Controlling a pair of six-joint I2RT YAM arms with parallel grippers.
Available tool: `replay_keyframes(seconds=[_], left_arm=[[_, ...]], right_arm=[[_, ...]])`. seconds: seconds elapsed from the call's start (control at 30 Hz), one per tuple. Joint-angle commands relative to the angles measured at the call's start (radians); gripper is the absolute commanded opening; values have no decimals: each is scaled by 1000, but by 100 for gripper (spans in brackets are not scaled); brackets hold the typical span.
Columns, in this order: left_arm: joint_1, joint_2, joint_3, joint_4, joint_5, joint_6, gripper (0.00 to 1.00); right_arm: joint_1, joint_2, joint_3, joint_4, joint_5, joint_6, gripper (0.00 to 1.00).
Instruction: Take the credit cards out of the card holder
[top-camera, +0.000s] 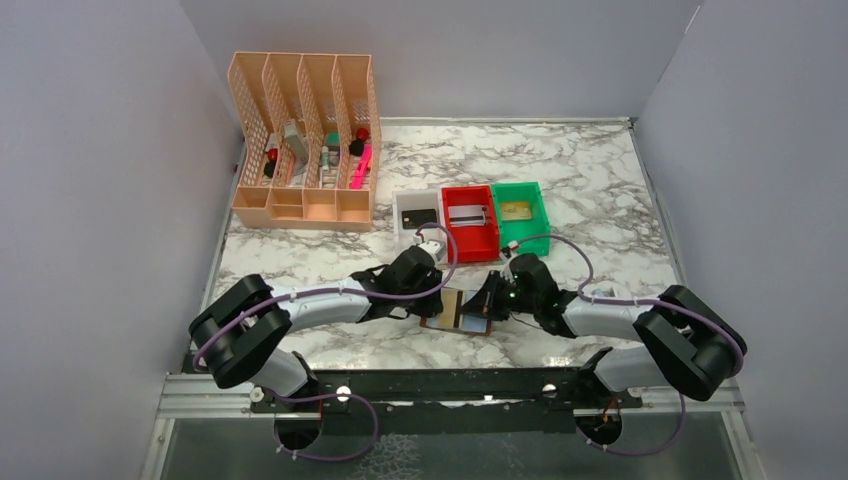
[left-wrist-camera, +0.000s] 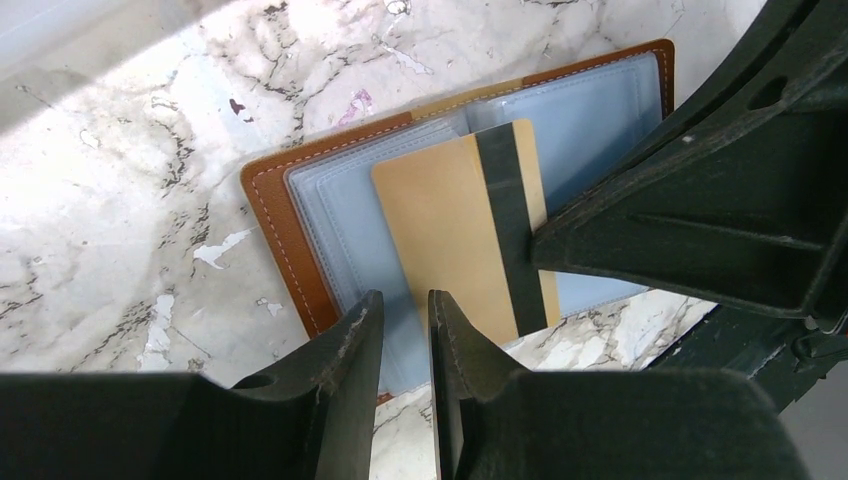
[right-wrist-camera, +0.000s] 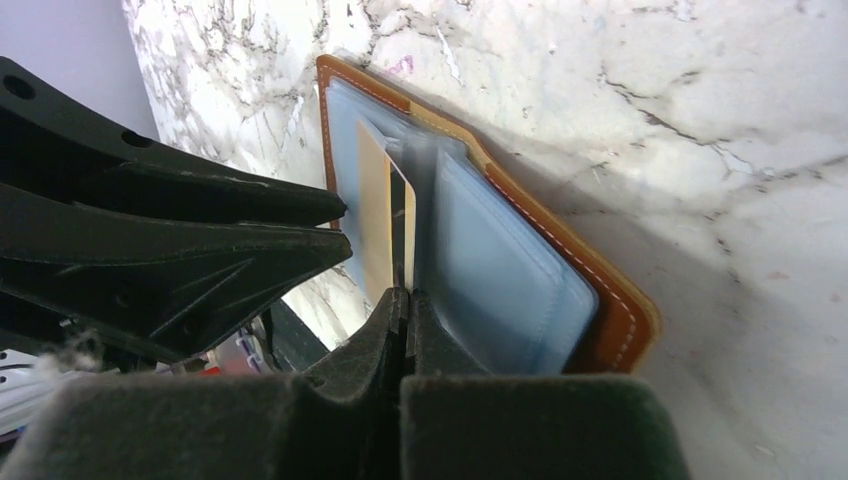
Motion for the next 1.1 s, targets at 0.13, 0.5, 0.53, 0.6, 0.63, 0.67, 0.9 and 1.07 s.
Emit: replay_keyframes(seconds=[0.13,0.5,0.53,0.6,0.63,0.67,0.9,1.07], left_arm=[[-4,-19,15,-86,-42,2,31],[-50,-26,90,9,14,5,50],[-51,-17,85,15,21,1,50],[-52,6,74,17,29,-8,50],[-53,15,68,17,30,-13,50],[-54,24,60,16,28,-20,49],[-57,56,9,5,4,-40,45],[-60,60,-5,-7,-2,-37,37]], right_arm=[[-21,-23,-31,-44,-6,-23,1],[-22,38,-26,-18,-1,-20,3],[-21,36,-26,-21,2,-20,3],[-21,32,-25,-27,9,-21,4],[-21,29,-25,-30,12,-23,4],[-21,28,-24,-33,15,-25,4],[-21,25,-24,-22,5,-17,8],[-21,3,-37,10,0,7,21]])
